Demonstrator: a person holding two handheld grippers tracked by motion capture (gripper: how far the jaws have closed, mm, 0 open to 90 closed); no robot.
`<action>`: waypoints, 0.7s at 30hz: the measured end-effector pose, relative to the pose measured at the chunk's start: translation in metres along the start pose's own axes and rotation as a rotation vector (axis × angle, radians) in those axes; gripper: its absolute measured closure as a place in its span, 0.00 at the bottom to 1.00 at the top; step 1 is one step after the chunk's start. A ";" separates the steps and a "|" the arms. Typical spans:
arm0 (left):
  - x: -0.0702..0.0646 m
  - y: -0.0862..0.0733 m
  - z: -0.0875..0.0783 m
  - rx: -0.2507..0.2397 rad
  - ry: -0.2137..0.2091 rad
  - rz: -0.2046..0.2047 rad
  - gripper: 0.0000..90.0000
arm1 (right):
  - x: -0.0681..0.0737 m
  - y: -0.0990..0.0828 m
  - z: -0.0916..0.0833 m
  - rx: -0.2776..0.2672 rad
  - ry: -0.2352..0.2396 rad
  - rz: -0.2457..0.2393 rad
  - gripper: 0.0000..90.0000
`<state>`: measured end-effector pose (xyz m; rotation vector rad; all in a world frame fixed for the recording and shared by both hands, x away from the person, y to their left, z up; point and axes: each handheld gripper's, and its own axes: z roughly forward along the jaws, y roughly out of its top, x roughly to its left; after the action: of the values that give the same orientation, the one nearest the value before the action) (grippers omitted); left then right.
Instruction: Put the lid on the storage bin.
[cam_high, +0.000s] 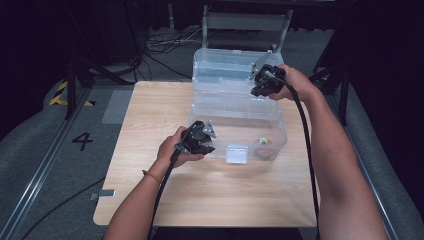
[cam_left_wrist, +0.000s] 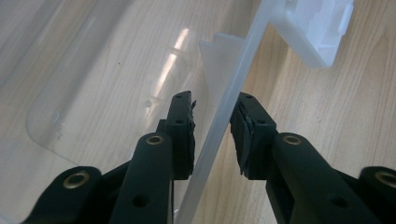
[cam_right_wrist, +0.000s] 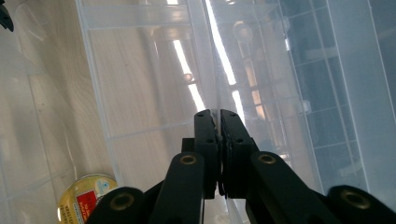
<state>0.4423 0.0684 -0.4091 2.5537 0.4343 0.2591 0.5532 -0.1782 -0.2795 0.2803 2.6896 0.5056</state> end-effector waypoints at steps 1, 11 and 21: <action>0.000 0.000 0.000 0.001 0.002 -0.002 0.78 | 0.002 0.000 -0.001 -0.003 0.003 -0.008 0.97; -0.001 0.000 0.001 -0.003 0.011 -0.001 0.77 | 0.016 -0.001 -0.007 0.008 -0.022 -0.022 0.96; -0.003 0.000 0.001 -0.006 0.033 -0.002 0.75 | 0.029 -0.005 -0.011 -0.014 -0.044 -0.023 0.96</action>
<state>0.4394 0.0668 -0.4105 2.5461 0.4482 0.3011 0.5222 -0.1787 -0.2816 0.2528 2.6426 0.5052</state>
